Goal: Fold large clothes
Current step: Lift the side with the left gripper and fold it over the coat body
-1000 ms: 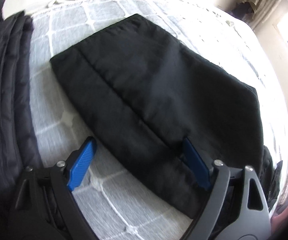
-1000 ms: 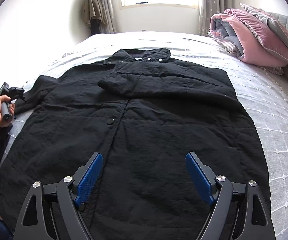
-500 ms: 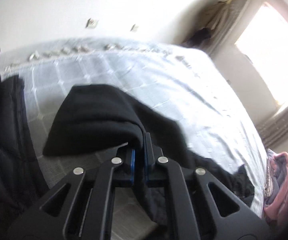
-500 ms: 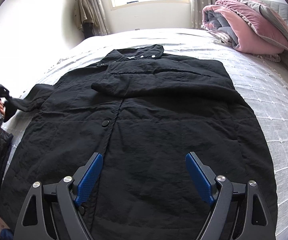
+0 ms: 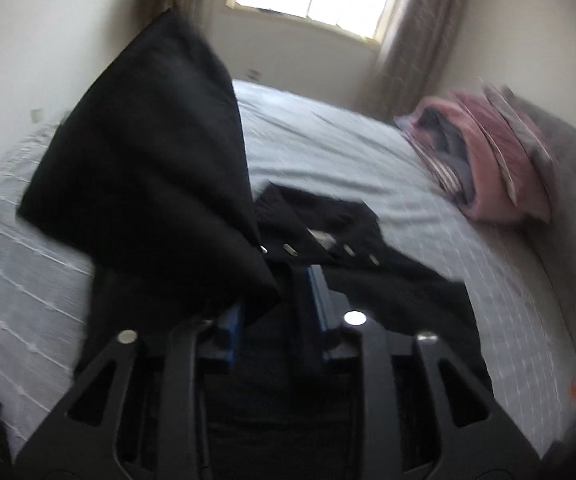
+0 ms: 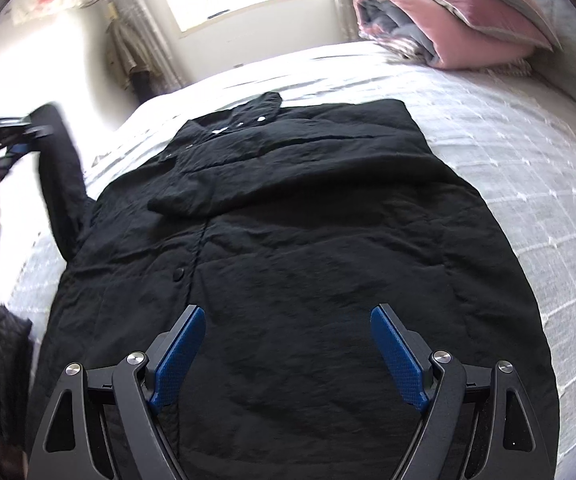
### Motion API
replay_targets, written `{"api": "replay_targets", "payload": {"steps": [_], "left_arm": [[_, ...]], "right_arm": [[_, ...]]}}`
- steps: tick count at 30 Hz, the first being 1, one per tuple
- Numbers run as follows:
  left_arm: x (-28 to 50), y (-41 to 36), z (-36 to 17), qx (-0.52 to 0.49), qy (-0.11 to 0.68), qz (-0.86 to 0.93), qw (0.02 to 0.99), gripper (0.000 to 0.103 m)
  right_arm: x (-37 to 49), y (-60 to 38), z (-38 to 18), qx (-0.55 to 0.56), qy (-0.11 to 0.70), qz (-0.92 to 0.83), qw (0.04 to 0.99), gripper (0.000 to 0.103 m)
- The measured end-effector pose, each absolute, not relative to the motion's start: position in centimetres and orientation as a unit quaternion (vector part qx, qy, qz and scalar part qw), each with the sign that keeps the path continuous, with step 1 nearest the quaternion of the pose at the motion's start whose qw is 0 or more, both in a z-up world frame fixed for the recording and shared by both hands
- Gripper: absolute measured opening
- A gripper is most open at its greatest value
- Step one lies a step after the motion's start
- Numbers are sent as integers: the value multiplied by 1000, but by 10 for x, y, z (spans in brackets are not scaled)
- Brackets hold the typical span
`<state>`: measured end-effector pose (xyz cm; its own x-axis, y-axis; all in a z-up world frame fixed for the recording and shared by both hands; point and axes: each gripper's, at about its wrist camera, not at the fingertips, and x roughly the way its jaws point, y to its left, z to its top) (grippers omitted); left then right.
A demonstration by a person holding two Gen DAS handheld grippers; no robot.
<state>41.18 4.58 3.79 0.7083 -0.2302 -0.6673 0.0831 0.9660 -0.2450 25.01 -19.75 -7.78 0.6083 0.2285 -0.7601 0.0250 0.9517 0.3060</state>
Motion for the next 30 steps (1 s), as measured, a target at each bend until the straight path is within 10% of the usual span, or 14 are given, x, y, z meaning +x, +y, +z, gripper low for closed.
{"api": "replay_targets", "payload": {"steps": [8,30], "left_arm": [[400,-46,-59,-78,479,-185,855,51],[201,119,-48,-58,463,47,883,85]], "right_arm": [[257,-231,-90,218,460,36,860,86],[247,-200,-64,105,408,28,907,86]]}}
